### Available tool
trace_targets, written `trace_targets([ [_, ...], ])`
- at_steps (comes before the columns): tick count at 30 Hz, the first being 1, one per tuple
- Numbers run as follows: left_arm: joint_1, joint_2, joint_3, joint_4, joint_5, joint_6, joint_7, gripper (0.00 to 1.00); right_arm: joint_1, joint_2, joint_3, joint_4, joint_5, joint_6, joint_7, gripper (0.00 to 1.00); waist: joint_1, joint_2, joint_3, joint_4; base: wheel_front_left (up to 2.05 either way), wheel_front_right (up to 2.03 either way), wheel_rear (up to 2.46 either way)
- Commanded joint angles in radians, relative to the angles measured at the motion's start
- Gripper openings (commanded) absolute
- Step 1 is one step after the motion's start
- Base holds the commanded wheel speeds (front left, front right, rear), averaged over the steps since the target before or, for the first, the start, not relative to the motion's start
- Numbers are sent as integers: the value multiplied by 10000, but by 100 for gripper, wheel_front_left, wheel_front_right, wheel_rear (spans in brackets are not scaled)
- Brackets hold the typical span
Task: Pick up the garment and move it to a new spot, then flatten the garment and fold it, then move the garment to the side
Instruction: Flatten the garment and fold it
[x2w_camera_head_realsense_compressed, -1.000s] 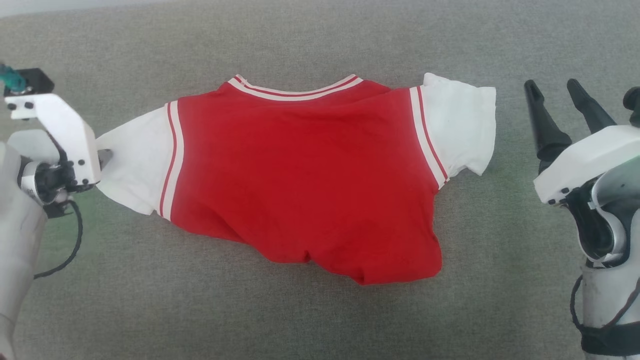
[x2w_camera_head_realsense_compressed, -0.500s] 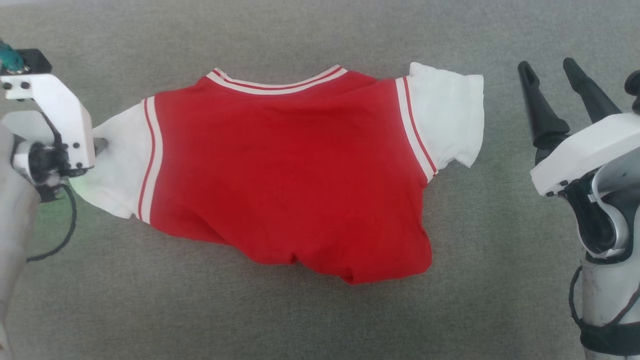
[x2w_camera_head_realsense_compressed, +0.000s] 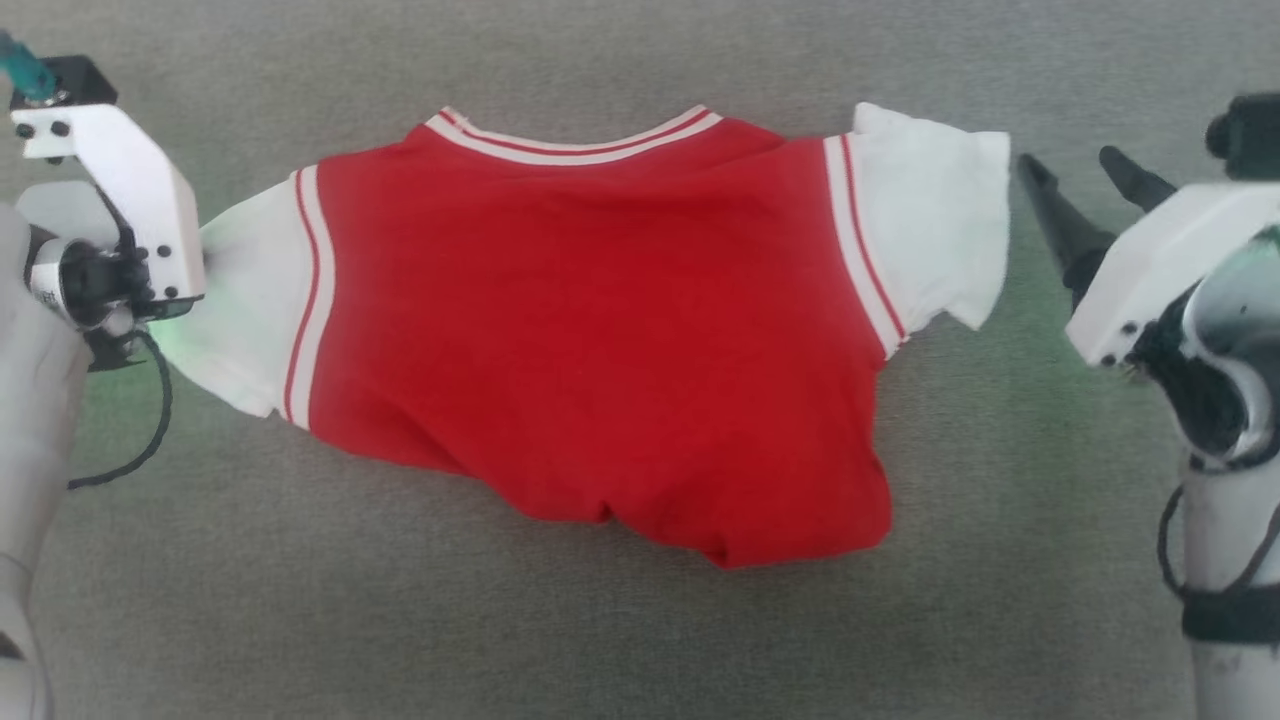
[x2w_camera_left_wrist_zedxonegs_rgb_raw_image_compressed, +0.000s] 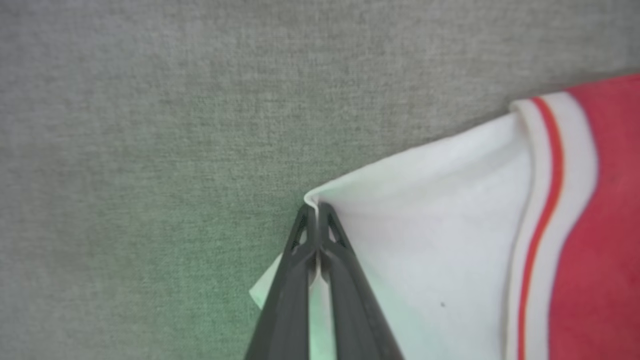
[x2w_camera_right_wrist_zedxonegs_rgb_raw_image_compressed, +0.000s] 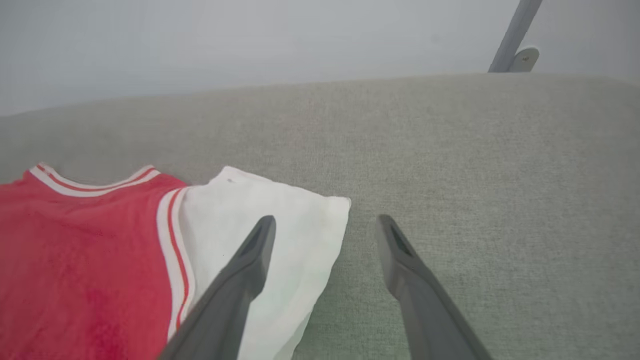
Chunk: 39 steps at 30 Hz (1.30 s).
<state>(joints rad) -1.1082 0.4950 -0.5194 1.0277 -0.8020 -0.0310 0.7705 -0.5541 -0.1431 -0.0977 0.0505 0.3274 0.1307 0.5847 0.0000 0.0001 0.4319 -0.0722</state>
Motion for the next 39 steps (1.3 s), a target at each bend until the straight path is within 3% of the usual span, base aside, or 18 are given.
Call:
trace_targets([
  [1,343,-342,-193,235,43,-2,-115,0,-454,-79,-27,475,216,4,336,100,0,-1,139,212,0,0,0],
  [11,-224,-772,-330,252,103,-214,-445,0,-1951,-949,523,3137,104,1,2259,100,0,-1,621,934,0,0,0],
  [15,-308,-1004,-341,370,24,-308,-640,0,-2229,-879,863,4327,260,2,3128,100,0,-1,769,1148,0,0,0],
  [17,-315,-1092,-316,452,-31,-358,-786,0,-2341,-930,1111,4696,424,4,3384,0,0,-1,794,1218,0,0,0],
  [26,-671,-1040,-84,780,-249,-407,-1344,0,-3311,-1357,1229,4969,688,2,2504,0,0,-1,160,1303,0,0,0],
  [39,-2078,-497,-137,93,215,-388,-2378,0,-4393,-1254,1567,4489,957,2,1140,0,0,-1,-2408,905,0,0,0],
])
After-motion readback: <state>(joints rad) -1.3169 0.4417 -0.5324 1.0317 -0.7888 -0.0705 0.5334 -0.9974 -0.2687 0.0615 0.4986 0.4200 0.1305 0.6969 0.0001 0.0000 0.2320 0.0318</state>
